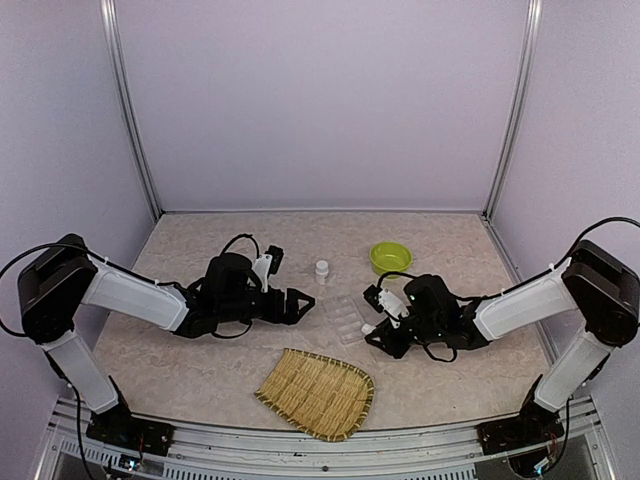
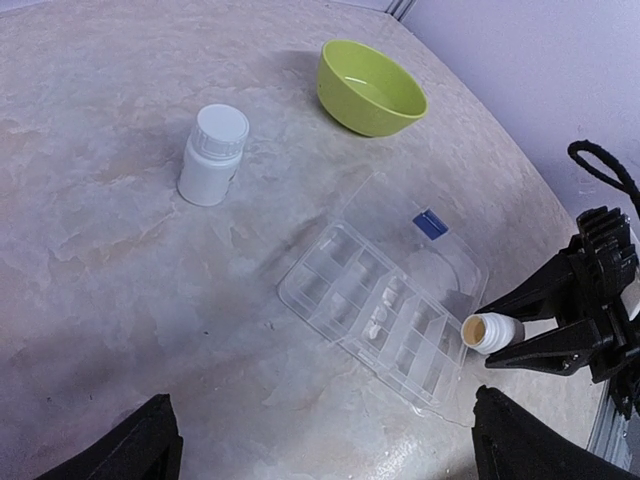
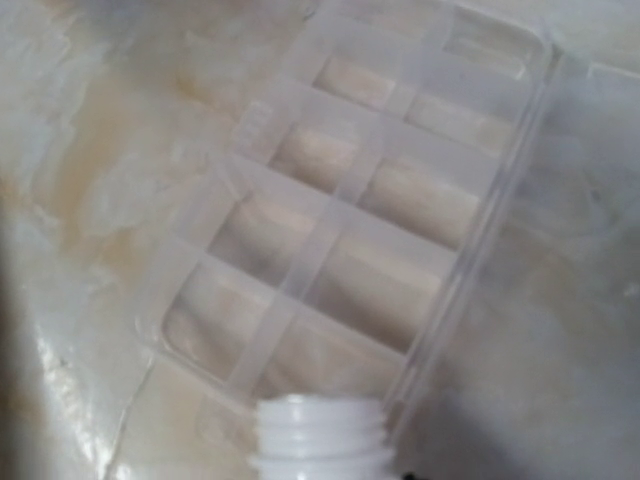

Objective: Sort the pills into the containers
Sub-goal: Pour the pill into the compartment of the pill container.

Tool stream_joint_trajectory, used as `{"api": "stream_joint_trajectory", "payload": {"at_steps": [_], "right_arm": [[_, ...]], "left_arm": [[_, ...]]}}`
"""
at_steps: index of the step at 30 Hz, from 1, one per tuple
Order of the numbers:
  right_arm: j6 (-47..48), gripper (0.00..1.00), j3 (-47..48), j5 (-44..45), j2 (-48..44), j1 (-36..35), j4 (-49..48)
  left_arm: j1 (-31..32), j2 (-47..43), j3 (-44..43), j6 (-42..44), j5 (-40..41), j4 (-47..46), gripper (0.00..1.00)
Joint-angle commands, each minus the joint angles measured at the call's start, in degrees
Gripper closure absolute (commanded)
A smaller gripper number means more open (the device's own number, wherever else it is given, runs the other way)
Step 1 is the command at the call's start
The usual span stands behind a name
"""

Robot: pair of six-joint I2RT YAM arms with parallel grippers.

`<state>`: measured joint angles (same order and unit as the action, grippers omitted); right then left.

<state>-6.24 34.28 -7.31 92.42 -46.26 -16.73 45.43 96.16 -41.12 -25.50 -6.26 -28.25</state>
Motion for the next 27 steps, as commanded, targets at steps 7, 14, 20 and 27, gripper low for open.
{"api": "stream_joint_trajectory", "payload": {"at_steps": [7, 14, 20, 27], "right_arm": [[-0.09, 0.76, 2.16, -0.14, 0.79, 0.38, 3.39], [0.11, 0.76, 3.06, 0.09, 0.24, 0.43, 5.74], [0.61, 0.76, 4.62, 0.63, -0.93, 0.43, 9.71], [0.57, 0.76, 5.75, 0.11, -1.46, 0.21, 12.31]], "left_arm": [[-0.34, -0.54, 0.61, 0.13, -0.59, -1.12, 0.01], [-0.43, -0.46, 0.61, 0.08, -0.59, -1.16, 0.01], [-0.52, -0.43, 0.61, 0.04, -0.68, -1.11, 0.01], [-0.5, -0.45, 0.58, 0.09, -0.77, -1.11, 0.01]]}}
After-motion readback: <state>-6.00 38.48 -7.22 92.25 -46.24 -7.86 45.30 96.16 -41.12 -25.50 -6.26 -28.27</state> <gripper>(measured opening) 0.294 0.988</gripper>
